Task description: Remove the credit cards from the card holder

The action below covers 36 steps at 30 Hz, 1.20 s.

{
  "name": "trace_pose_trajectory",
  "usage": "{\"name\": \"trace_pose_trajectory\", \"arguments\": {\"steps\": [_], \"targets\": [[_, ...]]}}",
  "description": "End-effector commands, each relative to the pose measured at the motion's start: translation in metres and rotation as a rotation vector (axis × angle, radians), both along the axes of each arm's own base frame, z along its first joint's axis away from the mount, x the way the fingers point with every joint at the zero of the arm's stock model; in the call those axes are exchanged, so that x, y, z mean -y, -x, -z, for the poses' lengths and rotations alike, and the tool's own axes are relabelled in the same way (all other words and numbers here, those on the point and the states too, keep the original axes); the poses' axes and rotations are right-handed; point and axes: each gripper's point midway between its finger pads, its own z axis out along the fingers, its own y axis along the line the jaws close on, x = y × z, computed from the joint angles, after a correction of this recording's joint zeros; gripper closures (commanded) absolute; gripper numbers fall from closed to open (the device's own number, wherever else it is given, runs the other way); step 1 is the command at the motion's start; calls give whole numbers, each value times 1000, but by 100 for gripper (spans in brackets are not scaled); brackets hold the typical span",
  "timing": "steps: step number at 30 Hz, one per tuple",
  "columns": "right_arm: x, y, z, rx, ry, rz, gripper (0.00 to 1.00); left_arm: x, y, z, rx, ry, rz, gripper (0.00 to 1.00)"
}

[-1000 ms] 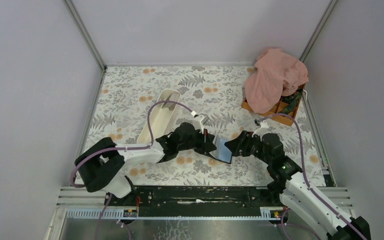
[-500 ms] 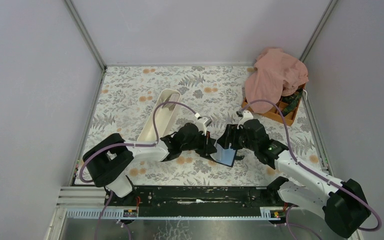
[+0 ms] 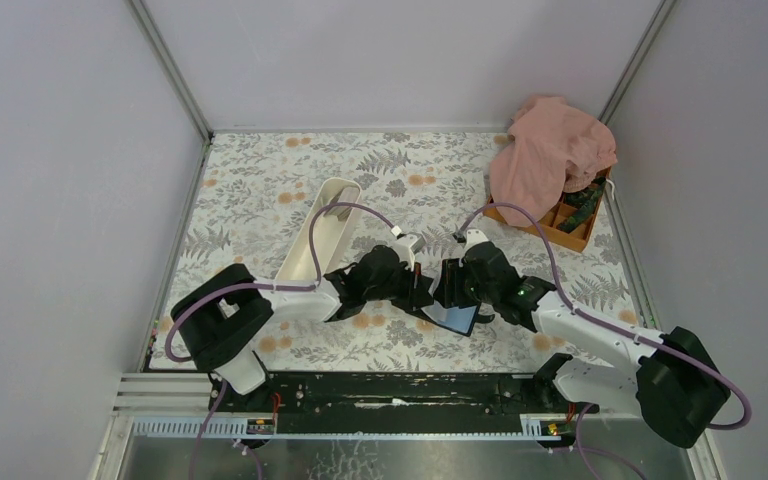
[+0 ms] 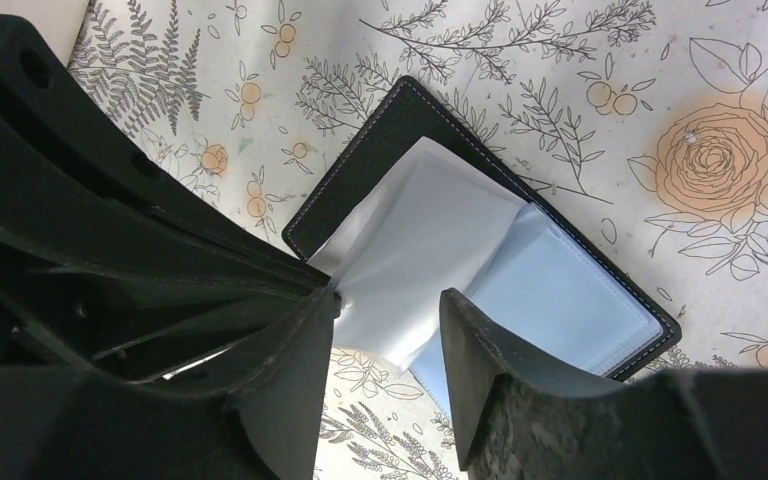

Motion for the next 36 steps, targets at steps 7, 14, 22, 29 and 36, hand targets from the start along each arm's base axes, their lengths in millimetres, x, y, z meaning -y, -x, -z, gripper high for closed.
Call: {"name": "trace_pose_trajectory", "arguments": {"steps": [7, 14, 22, 29, 36], "targets": [[-4, -8, -12, 48, -24, 24, 41, 15, -2, -23, 48, 68, 40, 100], [-12, -13, -24, 58, -38, 6, 37, 18, 1, -29, 47, 85, 53, 100], [-8, -5, -3, -1, 1, -4, 48, 19, -1, -35, 61, 92, 51, 100], [5, -1, -2, 0, 36, 33, 71, 19, -2, -36, 63, 89, 44, 100], [12, 3, -2, -3, 45, 49, 95, 19, -2, -34, 61, 87, 43, 100]]}}
